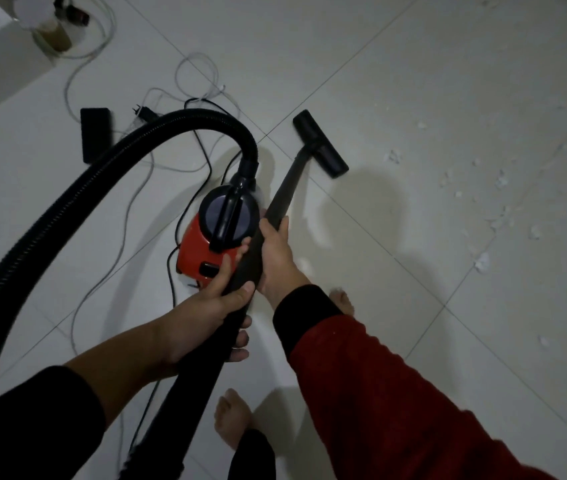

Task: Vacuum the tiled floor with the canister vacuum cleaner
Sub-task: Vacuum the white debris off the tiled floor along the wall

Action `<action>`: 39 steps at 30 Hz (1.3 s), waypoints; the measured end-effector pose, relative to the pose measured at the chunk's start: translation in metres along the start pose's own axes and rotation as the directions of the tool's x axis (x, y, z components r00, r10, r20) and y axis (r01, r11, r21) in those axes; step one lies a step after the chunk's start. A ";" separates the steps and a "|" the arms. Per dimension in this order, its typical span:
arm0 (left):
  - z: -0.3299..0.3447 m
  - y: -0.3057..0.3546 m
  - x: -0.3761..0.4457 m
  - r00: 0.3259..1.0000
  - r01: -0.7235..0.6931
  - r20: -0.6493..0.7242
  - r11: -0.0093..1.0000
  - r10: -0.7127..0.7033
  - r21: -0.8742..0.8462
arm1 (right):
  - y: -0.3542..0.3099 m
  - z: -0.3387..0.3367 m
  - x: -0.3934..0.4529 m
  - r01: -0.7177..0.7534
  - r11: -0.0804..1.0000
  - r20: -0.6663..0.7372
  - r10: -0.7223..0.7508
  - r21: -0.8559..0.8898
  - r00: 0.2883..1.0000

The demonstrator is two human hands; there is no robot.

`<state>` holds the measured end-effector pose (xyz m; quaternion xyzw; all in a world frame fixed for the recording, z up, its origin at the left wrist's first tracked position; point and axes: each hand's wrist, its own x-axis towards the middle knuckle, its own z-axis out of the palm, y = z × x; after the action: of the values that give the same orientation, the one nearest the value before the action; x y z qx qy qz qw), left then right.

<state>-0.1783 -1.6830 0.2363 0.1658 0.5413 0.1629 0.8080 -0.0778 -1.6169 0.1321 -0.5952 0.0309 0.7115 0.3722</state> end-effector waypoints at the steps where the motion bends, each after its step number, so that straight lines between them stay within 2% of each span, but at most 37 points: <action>1: 0.005 0.006 0.005 1.000 -0.003 -0.002 1.000 0.003 -0.005 | -0.012 0.000 0.007 -0.004 1.000 -0.012 0.004 -0.008 1.000; 5: 0.024 0.038 0.042 1.000 -0.003 -0.011 1.000 0.003 -0.001 | -0.064 -0.005 0.035 -0.013 1.000 -0.051 0.013 0.005 0.999; 9: 0.046 0.085 0.083 0.999 0.016 0.051 1.000 -0.017 0.023 | -0.112 -0.012 0.049 -0.008 0.989 0.015 0.006 0.149 1.000; 12: 0.066 0.122 0.112 0.998 0.048 0.048 0.998 -0.050 0.026 | -0.155 -0.014 0.061 0.001 0.977 0.011 -0.003 0.215 1.000; 19: 0.125 0.211 0.169 0.995 0.093 0.031 0.995 -0.095 0.044 | -0.280 -0.015 0.105 -0.042 0.990 -0.036 0.047 0.136 0.998; 22: 0.147 0.247 0.195 0.996 0.084 -0.022 0.993 -0.083 0.085 | -0.322 -0.016 0.120 -0.029 0.990 0.002 0.029 0.141 1.000; 26: 0.169 0.294 0.228 0.995 0.095 -0.025 0.991 -0.093 0.093 | -0.361 -0.013 0.133 0.022 0.978 0.062 -0.035 0.209 0.997; 34: 0.185 0.371 0.291 0.982 0.185 0.008 0.967 -0.189 0.173 | -0.443 0.001 0.182 0.071 0.965 -0.034 -0.065 0.251 0.997; 39: 0.190 0.423 0.333 0.978 0.188 0.048 0.955 -0.204 0.228 | -0.497 0.013 0.218 0.081 0.965 -0.090 -0.060 0.250 0.994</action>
<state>0.0833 -1.1759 0.2190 0.2063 0.5411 0.0142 0.8152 0.1893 -1.1448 0.1448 -0.5720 0.1154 0.6631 0.4687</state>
